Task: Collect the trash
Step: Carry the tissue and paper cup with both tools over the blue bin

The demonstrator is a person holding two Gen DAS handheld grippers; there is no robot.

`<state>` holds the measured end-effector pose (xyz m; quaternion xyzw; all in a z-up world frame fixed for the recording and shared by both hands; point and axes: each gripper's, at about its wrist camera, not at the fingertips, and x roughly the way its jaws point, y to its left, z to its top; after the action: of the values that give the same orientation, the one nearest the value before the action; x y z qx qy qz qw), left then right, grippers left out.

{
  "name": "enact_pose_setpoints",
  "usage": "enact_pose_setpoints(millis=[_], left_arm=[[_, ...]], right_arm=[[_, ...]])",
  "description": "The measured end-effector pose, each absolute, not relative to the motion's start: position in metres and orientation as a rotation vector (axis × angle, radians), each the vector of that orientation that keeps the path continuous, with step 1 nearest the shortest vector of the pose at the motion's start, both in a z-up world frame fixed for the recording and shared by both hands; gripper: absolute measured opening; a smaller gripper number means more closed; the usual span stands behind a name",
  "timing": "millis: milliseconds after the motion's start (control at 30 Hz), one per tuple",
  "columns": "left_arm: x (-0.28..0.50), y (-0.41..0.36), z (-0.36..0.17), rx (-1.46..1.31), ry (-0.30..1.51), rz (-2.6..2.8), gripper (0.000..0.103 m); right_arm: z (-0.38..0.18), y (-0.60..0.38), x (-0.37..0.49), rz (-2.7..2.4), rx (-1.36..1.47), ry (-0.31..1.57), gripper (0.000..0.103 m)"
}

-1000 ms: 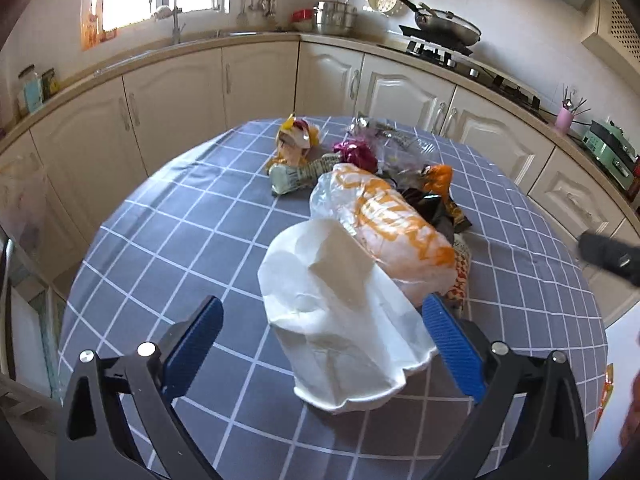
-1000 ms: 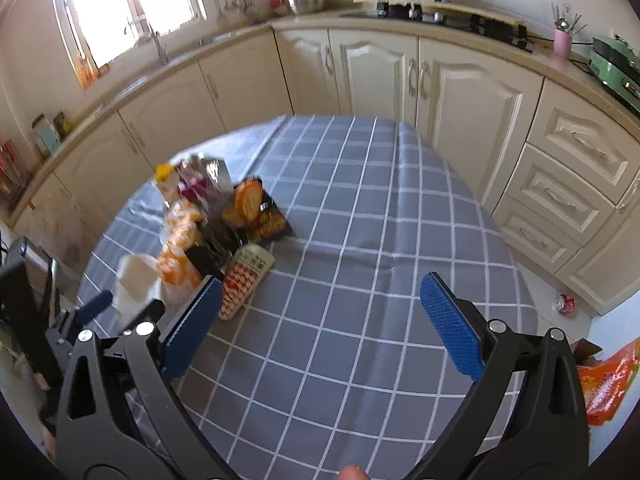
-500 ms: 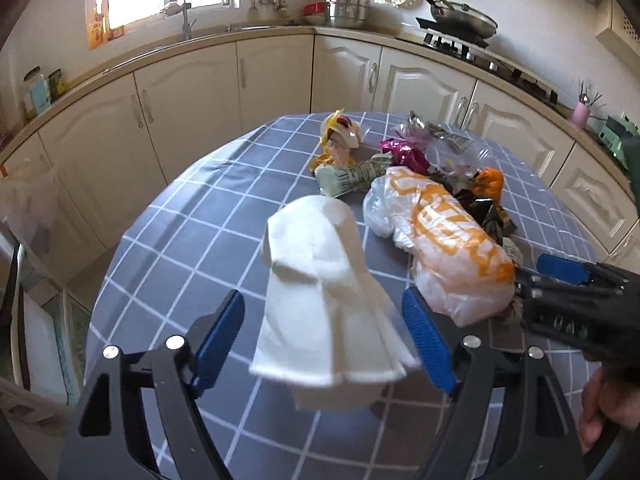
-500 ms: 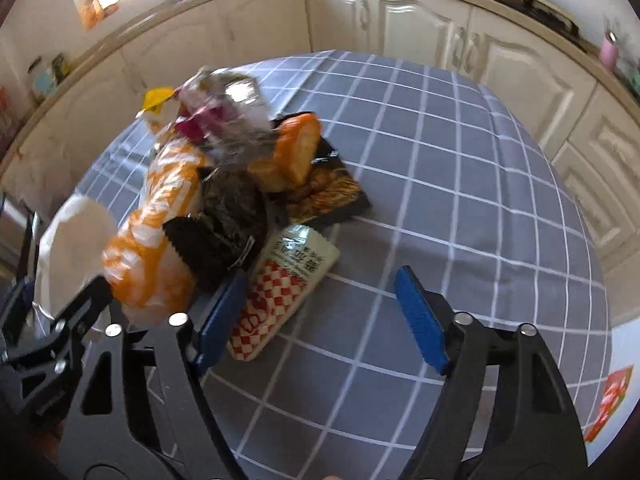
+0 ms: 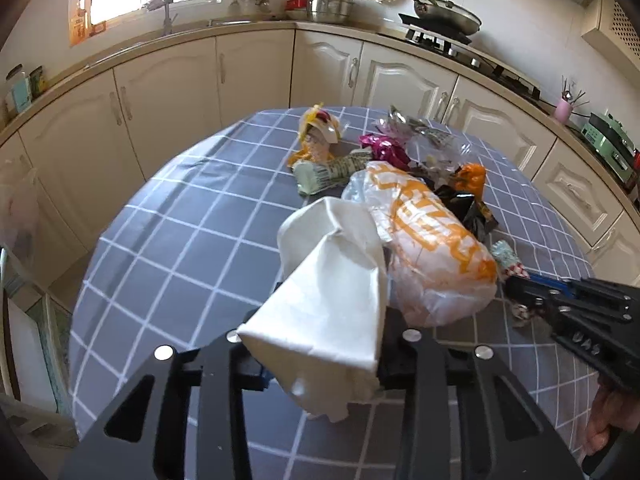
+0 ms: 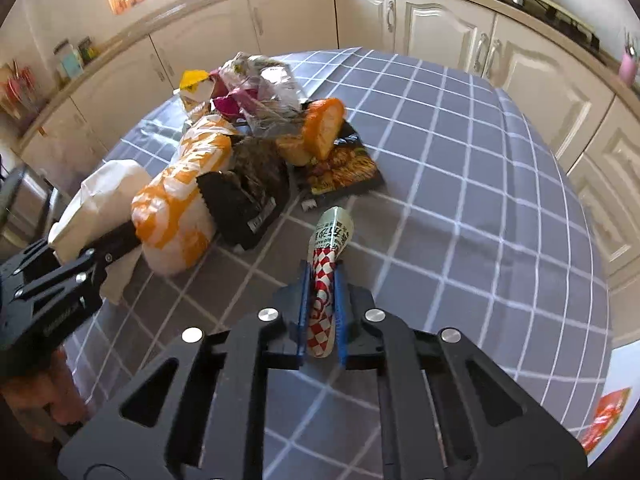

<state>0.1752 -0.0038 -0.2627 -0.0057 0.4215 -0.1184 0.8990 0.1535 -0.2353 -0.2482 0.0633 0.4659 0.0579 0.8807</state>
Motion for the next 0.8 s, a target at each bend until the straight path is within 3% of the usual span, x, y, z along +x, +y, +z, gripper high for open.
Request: enact_pose_setpoints(millis=[367,800], left_arm=[[0.147,-0.006,-0.202,-0.03,0.735,-0.233,0.035],[0.12,-0.145,-0.152,0.052,0.659,-0.514,0.035]], right_arm=[[-0.199,-0.302,0.113,0.132,0.296,0.795,0.01],[-0.141,-0.404,0.046,0.007,0.387,0.61,0.01]])
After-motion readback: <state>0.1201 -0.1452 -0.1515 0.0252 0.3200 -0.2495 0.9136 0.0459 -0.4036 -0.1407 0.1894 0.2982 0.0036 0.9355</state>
